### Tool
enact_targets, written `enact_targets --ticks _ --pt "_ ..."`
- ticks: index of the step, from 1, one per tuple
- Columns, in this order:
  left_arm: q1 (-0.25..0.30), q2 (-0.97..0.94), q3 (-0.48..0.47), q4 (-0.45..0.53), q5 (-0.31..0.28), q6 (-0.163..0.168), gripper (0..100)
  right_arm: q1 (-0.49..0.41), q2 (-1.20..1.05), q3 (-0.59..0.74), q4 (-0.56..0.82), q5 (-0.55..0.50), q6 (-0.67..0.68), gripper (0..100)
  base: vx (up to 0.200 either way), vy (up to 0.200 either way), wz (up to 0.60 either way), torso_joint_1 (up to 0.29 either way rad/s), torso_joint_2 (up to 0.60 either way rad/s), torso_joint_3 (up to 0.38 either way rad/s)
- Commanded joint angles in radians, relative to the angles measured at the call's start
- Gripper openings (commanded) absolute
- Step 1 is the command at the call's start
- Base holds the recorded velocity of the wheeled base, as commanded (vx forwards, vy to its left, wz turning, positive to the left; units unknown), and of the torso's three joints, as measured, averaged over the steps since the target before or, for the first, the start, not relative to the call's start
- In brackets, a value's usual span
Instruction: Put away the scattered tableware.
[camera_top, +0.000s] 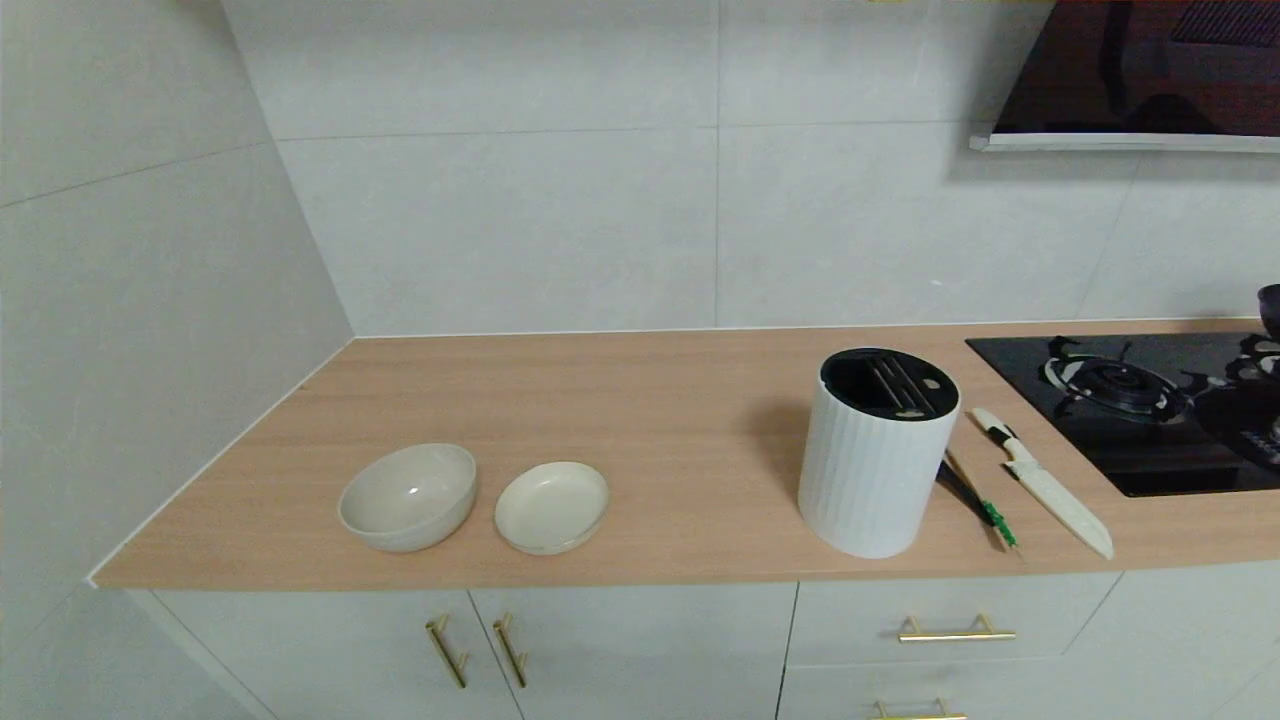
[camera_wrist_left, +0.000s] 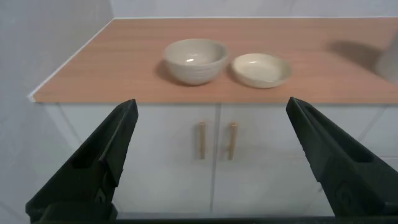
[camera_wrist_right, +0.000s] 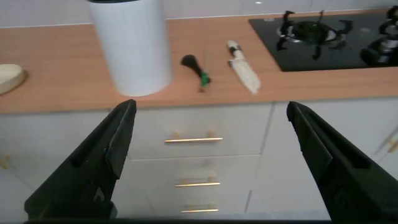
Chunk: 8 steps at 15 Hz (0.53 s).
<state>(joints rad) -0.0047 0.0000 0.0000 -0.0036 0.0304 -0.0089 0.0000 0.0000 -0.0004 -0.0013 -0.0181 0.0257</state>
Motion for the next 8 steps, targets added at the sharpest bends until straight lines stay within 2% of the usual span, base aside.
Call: enact_targets --ticks 1,8 --pt "0.000 0.000 0.000 -0.001 0.000 0.000 100 0.000 0.000 0.000 0.000 0.000 0.000 100 0.000 0.200 0.00 0.002 0.00 0.002" --pt "0.000 0.000 0.000 -0.001 0.000 0.000 100 0.000 0.000 0.000 0.000 0.000 0.000 100 0.000 0.200 0.00 0.000 0.00 0.001"
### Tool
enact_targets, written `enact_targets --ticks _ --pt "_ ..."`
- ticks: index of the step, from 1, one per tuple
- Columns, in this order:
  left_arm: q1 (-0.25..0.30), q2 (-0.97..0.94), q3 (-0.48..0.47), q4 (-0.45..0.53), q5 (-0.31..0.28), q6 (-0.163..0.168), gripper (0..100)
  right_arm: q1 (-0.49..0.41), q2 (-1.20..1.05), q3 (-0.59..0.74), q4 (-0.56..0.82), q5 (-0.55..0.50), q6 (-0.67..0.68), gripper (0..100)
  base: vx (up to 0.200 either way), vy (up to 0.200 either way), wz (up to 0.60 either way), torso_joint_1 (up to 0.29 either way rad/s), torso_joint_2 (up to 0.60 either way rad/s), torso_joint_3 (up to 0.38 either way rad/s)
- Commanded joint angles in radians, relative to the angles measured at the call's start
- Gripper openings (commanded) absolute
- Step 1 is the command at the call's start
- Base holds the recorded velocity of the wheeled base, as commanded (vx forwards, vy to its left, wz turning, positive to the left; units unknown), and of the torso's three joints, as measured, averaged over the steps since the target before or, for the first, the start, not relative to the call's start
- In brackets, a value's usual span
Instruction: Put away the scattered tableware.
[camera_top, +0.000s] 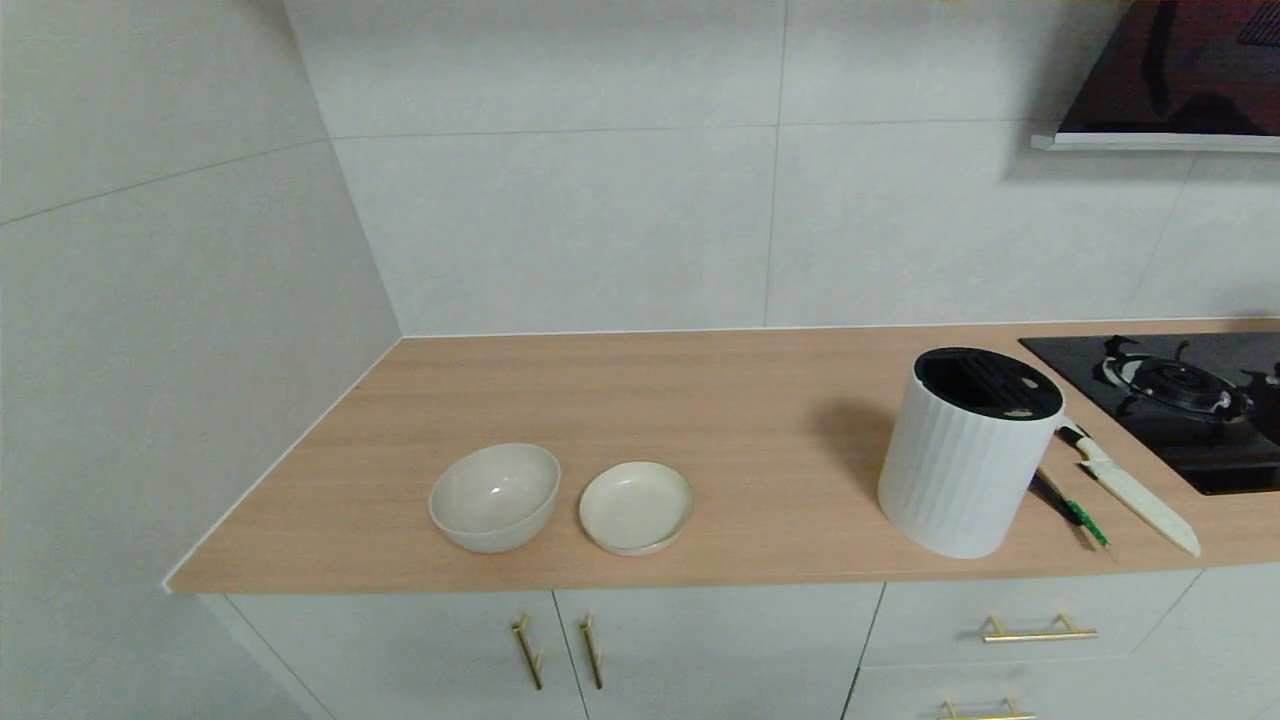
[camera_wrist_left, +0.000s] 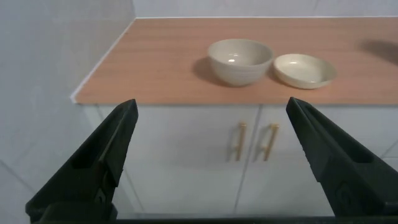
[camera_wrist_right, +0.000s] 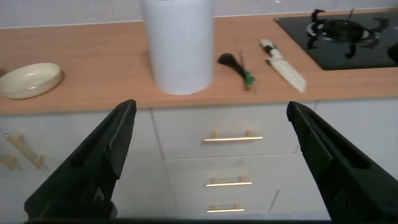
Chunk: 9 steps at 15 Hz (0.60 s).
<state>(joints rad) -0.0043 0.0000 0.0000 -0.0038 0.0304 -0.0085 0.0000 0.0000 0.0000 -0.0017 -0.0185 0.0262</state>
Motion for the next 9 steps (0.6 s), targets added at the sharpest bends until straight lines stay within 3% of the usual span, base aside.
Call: enact_targets --ticks 1,9 --pt "0.000 0.000 0.000 -0.001 0.000 -0.001 100 0.000 0.002 0.000 0.000 0.000 0.000 100 0.000 0.200 0.00 0.002 0.00 -0.002" --pt "0.000 0.000 0.000 -0.001 0.000 -0.001 100 0.000 0.000 -0.002 0.000 0.000 0.000 100 0.000 0.200 0.00 0.003 0.00 0.002"
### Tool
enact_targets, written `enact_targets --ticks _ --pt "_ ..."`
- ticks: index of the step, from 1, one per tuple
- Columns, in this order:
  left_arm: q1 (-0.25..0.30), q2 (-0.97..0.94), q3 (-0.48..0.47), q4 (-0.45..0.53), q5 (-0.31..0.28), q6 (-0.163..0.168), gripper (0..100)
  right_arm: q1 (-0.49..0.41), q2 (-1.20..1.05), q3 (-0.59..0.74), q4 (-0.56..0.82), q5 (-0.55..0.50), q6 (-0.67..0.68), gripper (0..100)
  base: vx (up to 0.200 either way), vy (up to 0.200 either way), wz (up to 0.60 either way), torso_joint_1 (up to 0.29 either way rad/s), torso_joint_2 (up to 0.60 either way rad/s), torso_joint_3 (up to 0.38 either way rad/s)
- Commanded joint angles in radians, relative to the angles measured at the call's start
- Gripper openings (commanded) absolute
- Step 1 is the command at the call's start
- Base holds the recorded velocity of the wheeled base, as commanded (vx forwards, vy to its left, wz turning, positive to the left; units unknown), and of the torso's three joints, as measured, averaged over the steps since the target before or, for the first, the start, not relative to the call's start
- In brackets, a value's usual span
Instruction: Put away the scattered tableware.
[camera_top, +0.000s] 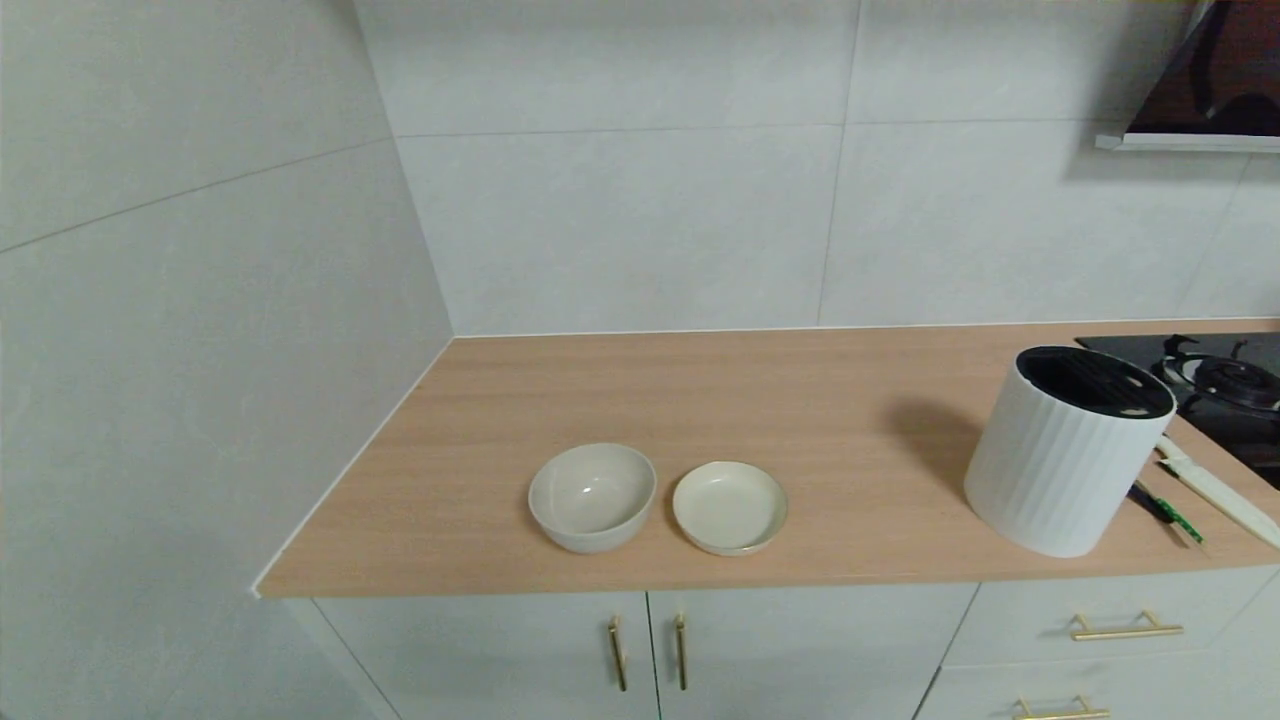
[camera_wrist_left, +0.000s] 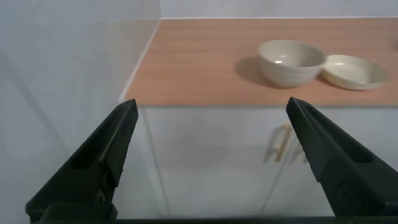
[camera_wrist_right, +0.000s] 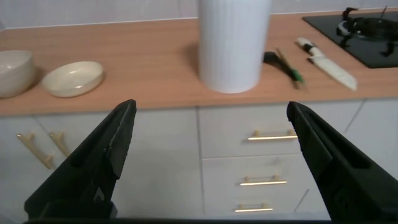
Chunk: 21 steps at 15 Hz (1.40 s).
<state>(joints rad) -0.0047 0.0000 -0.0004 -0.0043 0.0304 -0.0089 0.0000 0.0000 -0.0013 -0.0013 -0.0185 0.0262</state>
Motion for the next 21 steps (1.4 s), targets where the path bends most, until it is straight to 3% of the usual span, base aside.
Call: enact_targets --ticks 1,16,21 --pt "0.000 0.000 0.000 0.000 0.000 0.000 100 0.000 0.000 0.000 0.000 0.000 0.000 100 0.000 0.200 0.00 0.002 0.00 0.002" --pt "0.000 0.000 0.000 0.000 0.000 0.000 100 0.000 0.000 0.001 -0.002 0.000 0.001 100 0.000 0.013 0.00 0.000 0.00 0.000" --pt "0.000 0.000 0.000 0.000 0.000 0.000 100 0.000 0.000 0.001 -0.002 0.000 0.000 100 0.000 0.000 0.00 -0.160 0.36 0.191"
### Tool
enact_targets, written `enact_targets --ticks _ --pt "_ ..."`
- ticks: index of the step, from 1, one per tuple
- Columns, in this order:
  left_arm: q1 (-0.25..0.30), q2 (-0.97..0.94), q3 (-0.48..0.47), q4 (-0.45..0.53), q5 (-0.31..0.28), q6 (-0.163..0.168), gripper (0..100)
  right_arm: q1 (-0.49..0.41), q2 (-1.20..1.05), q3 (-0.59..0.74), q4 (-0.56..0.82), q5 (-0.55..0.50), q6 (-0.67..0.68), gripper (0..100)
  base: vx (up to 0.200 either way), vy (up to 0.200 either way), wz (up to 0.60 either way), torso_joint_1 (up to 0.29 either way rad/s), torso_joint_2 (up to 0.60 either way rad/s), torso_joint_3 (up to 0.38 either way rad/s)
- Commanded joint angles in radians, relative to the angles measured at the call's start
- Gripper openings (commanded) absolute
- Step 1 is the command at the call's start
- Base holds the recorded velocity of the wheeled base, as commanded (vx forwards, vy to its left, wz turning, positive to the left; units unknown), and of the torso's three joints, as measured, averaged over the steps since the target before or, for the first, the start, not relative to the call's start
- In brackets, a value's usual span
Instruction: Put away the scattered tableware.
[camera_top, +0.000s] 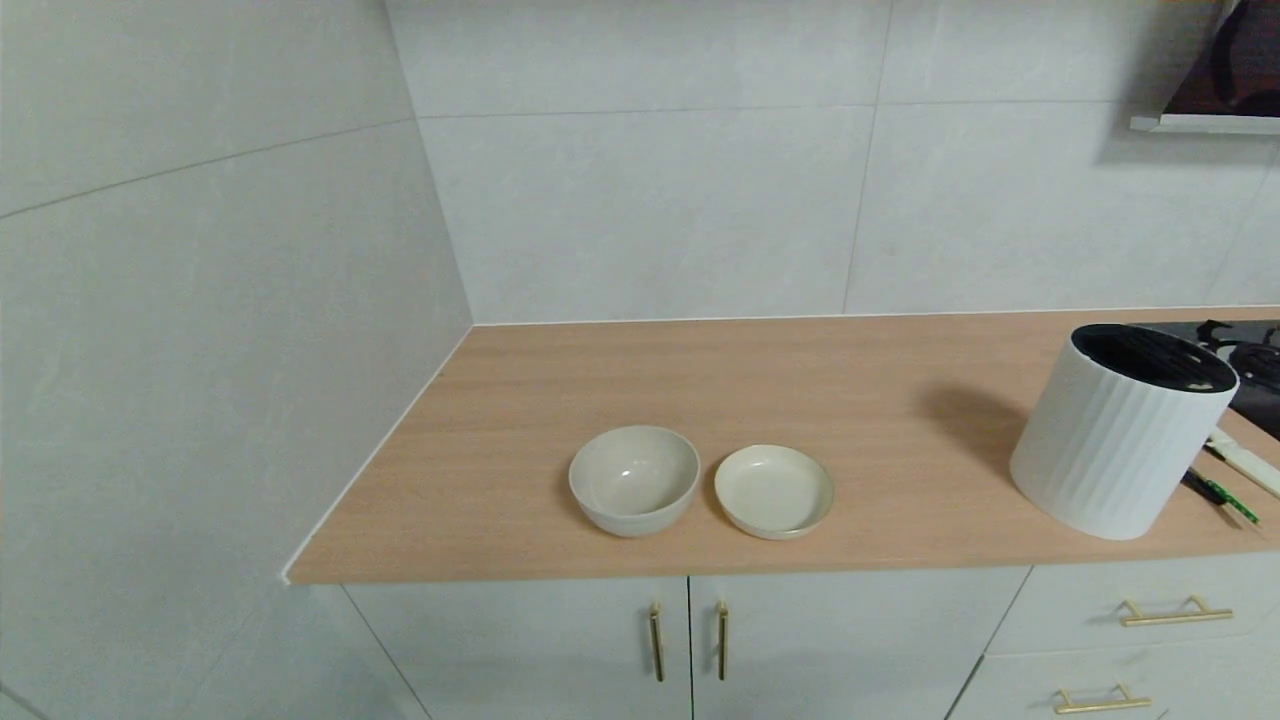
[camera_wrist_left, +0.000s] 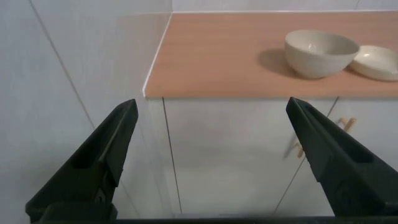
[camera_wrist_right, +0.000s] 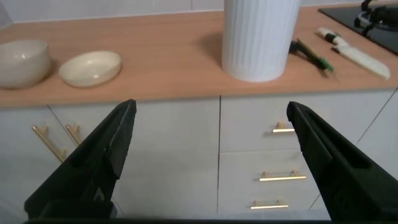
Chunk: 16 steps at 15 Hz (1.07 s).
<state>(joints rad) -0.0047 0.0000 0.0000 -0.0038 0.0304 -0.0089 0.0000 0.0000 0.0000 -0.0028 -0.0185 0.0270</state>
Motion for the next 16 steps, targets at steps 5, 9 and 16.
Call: enact_targets --ticks 5,9,16 --pt "0.000 0.000 0.000 -0.001 0.000 0.000 100 0.000 0.000 0.000 0.000 0.000 -0.001 100 0.000 0.000 0.00 -0.248 0.54 0.298" --pt "0.000 0.000 0.000 -0.001 0.000 0.000 100 0.000 0.000 0.000 0.000 0.000 -0.001 100 0.000 0.000 0.00 -0.235 0.53 0.297" --pt "0.000 0.000 0.000 -0.001 0.000 0.000 100 0.000 0.002 0.000 0.000 0.000 0.001 100 0.000 0.000 0.00 -0.212 0.50 0.292"
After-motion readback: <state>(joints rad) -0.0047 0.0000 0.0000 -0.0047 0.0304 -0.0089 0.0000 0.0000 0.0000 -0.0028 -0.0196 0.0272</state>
